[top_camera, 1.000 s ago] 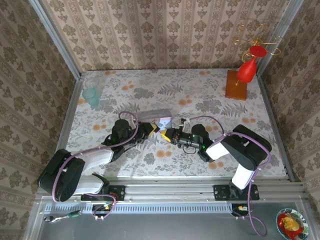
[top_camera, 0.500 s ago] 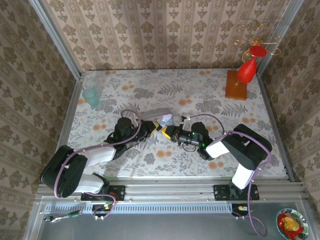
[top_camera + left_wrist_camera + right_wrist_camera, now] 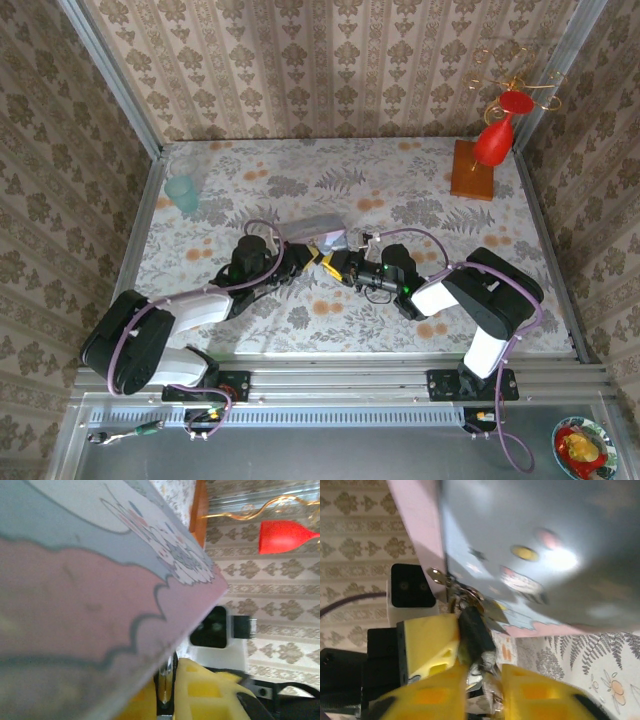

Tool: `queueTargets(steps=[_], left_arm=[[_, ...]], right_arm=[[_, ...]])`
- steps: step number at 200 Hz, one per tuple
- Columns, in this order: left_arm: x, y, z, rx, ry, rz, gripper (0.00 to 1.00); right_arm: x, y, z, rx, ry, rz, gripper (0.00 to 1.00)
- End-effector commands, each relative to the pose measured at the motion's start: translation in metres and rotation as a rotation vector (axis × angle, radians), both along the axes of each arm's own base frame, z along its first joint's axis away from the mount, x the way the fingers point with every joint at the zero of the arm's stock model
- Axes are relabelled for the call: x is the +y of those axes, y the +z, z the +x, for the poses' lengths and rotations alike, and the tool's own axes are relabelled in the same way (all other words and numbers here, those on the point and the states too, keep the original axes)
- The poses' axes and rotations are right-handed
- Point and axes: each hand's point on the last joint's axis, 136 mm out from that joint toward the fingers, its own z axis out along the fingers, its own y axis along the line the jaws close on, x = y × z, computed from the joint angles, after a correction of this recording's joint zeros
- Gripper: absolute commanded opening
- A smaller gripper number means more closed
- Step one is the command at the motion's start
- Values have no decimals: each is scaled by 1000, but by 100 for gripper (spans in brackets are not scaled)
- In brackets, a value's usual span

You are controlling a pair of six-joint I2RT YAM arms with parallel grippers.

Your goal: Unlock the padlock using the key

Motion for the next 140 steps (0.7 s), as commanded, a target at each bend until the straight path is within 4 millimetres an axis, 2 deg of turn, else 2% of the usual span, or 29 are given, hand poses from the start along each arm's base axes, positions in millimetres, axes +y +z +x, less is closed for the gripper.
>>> queueTargets(steps=[1, 11, 35, 52, 55, 73, 102, 122, 140], left_arm=[[11, -12, 0, -9, 27, 87, 0], [12, -11, 2, -10, 34, 90, 0], [10, -12, 5, -8, 35, 96, 0], [10, -13, 6, -6, 38, 103, 0], [10, -13, 6, -5, 37, 105, 0], [10, -14, 5, 0, 34, 117, 0], [13, -19, 1, 10, 34, 173, 0], [14, -18, 1, 9, 38, 179, 0], [14, -16, 0, 7, 40, 185, 0]], right_arm=[[-5, 7, -3, -78, 15, -55, 38], [-11, -2, -8, -76, 24, -107, 42], [-27, -15, -20, -86, 44, -232, 44], [-42, -25, -27, -95, 56, -396, 44], [-45, -17, -28, -121, 54, -412, 44], [-60, -4, -35, -182, 73, -544, 44], [-72, 31, -45, -394, 108, -737, 39], [-65, 47, -56, -558, 151, -830, 37], [-44, 58, -71, -783, 200, -920, 36]])
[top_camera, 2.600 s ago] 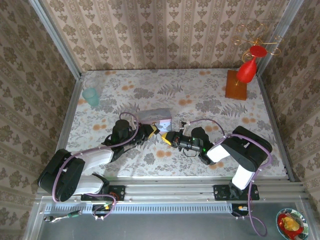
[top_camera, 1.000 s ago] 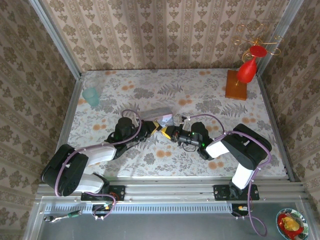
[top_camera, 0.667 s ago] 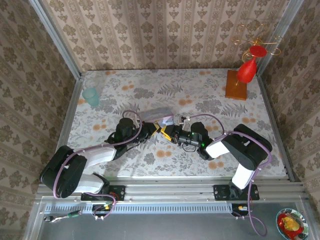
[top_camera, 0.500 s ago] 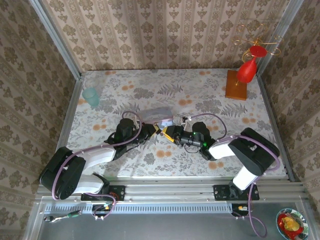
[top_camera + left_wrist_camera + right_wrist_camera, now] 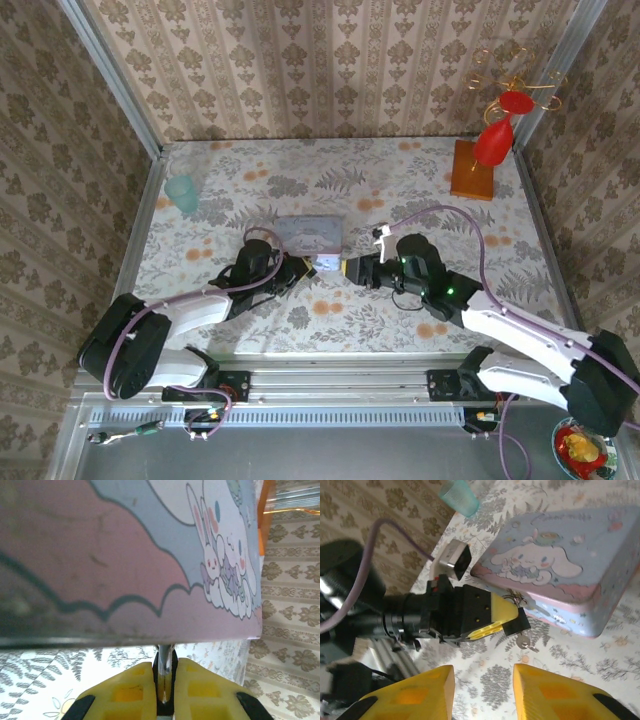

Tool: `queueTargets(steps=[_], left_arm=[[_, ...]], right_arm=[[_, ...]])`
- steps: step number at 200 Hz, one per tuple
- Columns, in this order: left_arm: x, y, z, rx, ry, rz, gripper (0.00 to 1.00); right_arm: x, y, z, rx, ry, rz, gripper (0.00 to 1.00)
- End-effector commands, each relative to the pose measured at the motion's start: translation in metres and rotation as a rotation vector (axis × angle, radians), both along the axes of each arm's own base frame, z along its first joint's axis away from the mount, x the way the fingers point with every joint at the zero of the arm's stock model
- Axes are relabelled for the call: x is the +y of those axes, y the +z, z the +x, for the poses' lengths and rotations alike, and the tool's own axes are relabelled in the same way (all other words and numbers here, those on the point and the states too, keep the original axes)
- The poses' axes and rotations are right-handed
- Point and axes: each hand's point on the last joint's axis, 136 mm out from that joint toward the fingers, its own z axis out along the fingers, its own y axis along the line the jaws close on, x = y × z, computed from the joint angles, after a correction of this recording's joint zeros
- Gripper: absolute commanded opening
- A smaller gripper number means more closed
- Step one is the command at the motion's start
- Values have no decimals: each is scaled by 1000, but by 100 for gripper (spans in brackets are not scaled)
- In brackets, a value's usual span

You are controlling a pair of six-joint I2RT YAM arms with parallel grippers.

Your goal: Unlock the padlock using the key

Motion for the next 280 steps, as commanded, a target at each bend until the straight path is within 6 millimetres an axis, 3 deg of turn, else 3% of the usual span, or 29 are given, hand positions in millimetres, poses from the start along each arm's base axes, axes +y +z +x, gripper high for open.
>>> queueTargets(steps=[1, 18, 41, 79, 128, 136, 188, 280], left_arm=[[-5, 27, 10, -84, -2, -9, 0], [-5, 29, 9, -86, -6, -7, 0], [-5, 32, 7, -87, -14, -3, 0], [0, 32, 3, -92, -6, -3, 0], [-2, 31, 0, -87, -19, -14, 0], [-3, 31, 0, -86, -19, -16, 0], [-4, 31, -2, -84, -21, -23, 0], [-6, 31, -6, -80, -26, -27, 0]], right_arm=[[0, -21, -17, -218, 82, -303, 36], [15, -24, -25, -385, 130, -399, 36], [29, -40, -27, -486, 173, -467, 36], [37, -64, -18, -537, 164, -532, 35], [50, -75, -5, -617, 129, -613, 33], [53, -85, -2, -619, 134, -644, 33], [68, -93, 11, -699, 94, -700, 33], [76, -105, 30, -753, 28, -778, 28]])
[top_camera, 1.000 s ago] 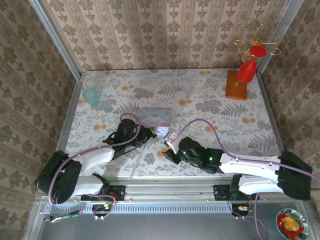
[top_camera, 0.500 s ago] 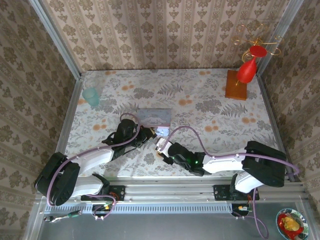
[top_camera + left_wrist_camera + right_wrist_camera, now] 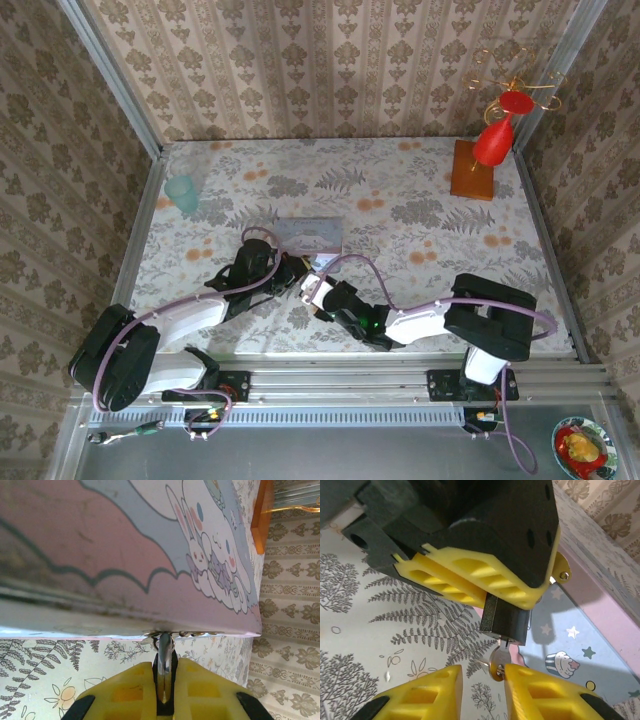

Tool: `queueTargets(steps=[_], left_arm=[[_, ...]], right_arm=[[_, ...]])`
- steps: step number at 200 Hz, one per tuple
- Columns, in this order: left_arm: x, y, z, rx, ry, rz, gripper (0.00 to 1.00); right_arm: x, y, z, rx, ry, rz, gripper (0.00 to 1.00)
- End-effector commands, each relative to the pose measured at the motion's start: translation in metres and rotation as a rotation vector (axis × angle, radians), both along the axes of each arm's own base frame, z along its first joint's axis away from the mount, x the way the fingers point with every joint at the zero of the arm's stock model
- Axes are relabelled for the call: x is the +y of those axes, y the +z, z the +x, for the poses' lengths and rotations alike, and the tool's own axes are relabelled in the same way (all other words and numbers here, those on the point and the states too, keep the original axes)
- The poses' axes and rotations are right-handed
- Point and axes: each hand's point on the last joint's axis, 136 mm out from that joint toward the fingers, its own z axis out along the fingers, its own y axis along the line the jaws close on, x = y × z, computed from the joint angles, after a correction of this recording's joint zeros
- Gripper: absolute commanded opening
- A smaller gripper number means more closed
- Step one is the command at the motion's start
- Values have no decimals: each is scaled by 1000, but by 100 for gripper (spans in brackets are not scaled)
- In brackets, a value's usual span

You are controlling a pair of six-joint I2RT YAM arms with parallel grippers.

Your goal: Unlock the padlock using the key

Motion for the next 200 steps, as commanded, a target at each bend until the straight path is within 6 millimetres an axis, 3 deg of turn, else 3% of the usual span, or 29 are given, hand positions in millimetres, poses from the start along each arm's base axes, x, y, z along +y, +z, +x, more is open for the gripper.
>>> queueTargets(steps=[1, 80, 200], left_arm=[[-7, 18, 0, -53, -21, -47, 0], [-8, 16, -2, -44, -18, -60, 0], [-14, 21, -2, -45, -34, -67, 0]], right_arm=[[6, 14, 10, -63, -37, 25, 28], [4, 12, 19, -51, -127, 71, 20], [11, 15, 15, 37, -170, 216, 19]])
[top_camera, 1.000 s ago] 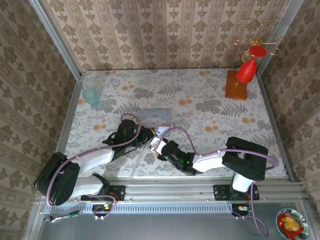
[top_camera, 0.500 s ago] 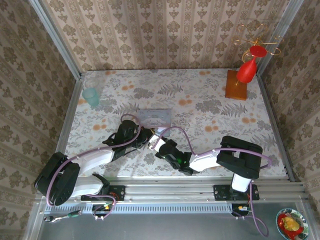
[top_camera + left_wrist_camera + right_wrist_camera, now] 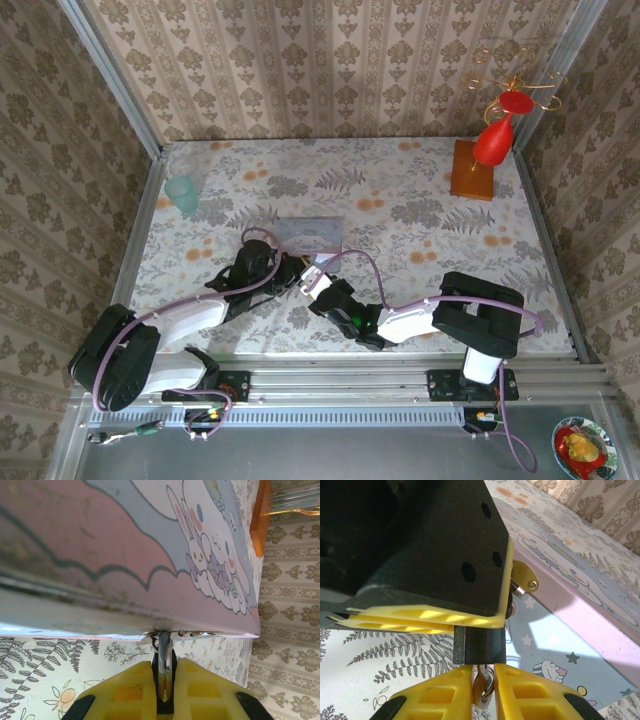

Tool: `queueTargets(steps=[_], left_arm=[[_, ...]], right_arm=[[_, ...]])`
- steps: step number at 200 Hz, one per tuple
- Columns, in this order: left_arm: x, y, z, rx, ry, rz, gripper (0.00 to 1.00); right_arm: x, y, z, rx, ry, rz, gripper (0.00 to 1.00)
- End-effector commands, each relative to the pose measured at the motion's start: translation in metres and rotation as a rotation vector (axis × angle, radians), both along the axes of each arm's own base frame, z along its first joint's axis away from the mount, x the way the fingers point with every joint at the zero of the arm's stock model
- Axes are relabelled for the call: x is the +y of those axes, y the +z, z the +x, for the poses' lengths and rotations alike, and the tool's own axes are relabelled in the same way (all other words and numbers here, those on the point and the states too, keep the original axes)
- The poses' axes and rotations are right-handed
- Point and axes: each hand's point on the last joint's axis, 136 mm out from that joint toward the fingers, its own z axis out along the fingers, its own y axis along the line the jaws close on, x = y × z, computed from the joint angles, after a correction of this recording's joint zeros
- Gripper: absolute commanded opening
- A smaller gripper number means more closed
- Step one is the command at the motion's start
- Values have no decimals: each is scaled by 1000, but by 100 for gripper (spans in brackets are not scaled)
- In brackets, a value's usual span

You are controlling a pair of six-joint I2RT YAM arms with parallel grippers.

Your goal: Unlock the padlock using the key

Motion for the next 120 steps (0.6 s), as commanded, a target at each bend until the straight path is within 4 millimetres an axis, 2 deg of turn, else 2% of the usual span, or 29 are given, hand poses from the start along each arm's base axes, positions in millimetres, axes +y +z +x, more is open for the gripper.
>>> queueTargets(steps=[1, 88, 106, 120], left_arm=[[-14, 21, -2, -39, -44, -63, 0], [-15, 13, -2, -23, -52, -41, 0], [-13, 10, -1, -24, -46, -29, 0], [-11, 8, -1, -24, -43, -24, 0]], right_arm=[[9, 9, 2, 15, -23, 77, 19], [18, -1, -8, 148, -27, 269, 18], [30, -1, -19, 278, 26, 369, 17], [40, 2, -30, 445, 76, 530, 17]])
